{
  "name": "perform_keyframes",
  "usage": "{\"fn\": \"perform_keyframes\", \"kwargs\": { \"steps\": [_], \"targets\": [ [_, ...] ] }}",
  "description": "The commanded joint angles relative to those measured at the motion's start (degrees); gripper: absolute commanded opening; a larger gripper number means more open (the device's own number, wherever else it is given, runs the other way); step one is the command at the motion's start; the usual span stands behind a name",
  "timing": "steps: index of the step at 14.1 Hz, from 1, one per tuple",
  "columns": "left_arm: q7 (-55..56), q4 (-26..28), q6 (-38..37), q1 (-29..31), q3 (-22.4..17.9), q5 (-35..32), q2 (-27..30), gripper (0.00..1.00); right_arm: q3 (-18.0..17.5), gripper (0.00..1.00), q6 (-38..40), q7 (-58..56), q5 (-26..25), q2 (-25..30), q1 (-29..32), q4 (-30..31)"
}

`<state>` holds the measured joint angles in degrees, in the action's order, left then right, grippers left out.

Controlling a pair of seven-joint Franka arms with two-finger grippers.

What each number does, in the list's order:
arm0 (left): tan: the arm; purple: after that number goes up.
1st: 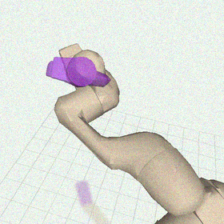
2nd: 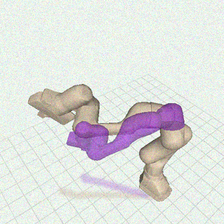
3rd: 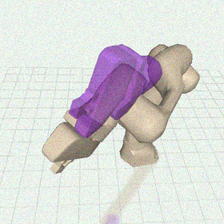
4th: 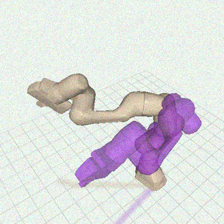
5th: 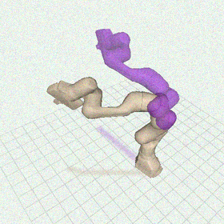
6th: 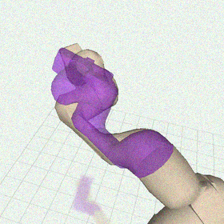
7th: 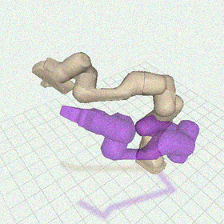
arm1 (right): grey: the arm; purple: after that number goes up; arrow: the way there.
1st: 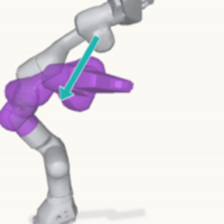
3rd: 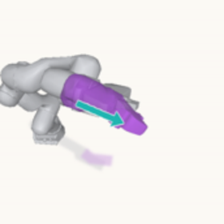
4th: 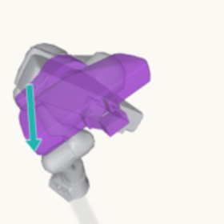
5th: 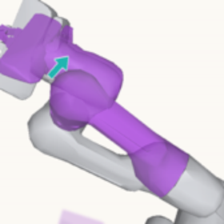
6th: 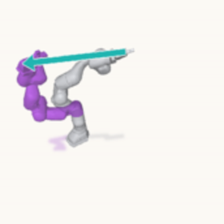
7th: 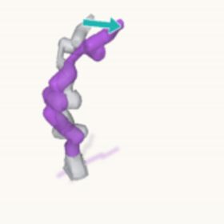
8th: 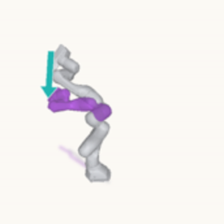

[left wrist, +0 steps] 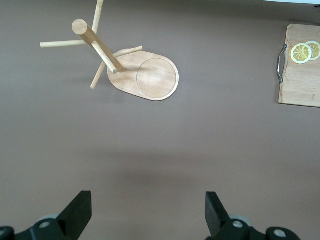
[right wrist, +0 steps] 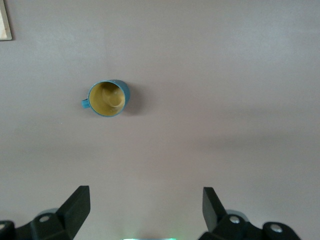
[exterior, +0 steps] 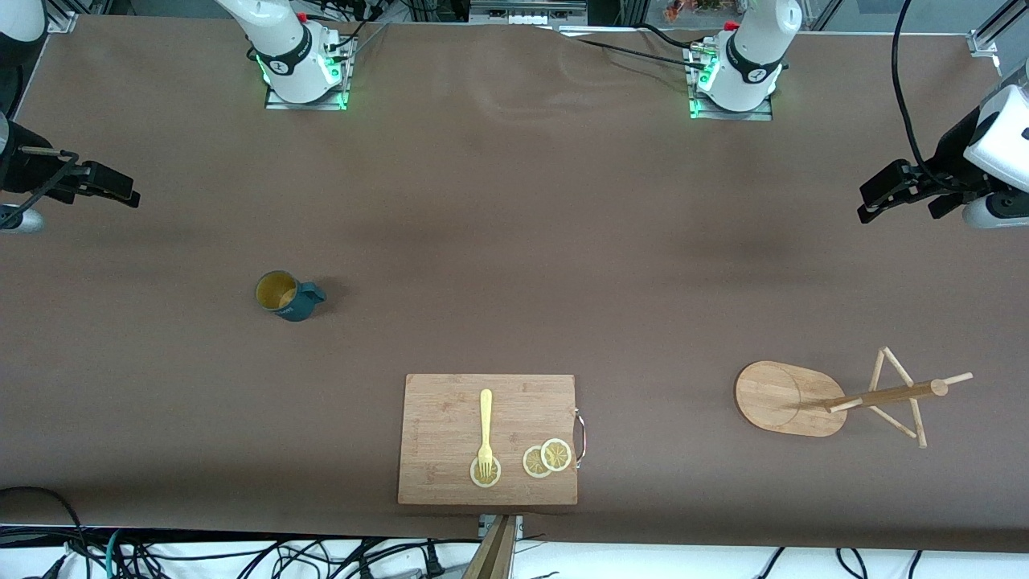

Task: Pass cup and hang on rack

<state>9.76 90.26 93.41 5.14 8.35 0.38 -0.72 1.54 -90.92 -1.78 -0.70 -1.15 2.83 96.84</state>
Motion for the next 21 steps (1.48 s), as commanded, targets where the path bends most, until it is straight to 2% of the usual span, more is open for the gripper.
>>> {"fn": "perform_keyframes", "kwargs": {
  "steps": [1, 21],
  "targets": [
    [-0.44, -1.40, -0.42, -0.39, 0.00, -1.52, -0.60, 1.00, 0.13, 0.99, 0.31, -0.42, -0.35, 0.71, -0.19, 0.54],
    [-0.35, -1.40, -0.51, -0.39, 0.35, -1.43, -0.51, 1.00, -0.05, 0.99, 1.18, 0.02, -0.53, 0.36, -0.45, -0.08]
  ]
}}
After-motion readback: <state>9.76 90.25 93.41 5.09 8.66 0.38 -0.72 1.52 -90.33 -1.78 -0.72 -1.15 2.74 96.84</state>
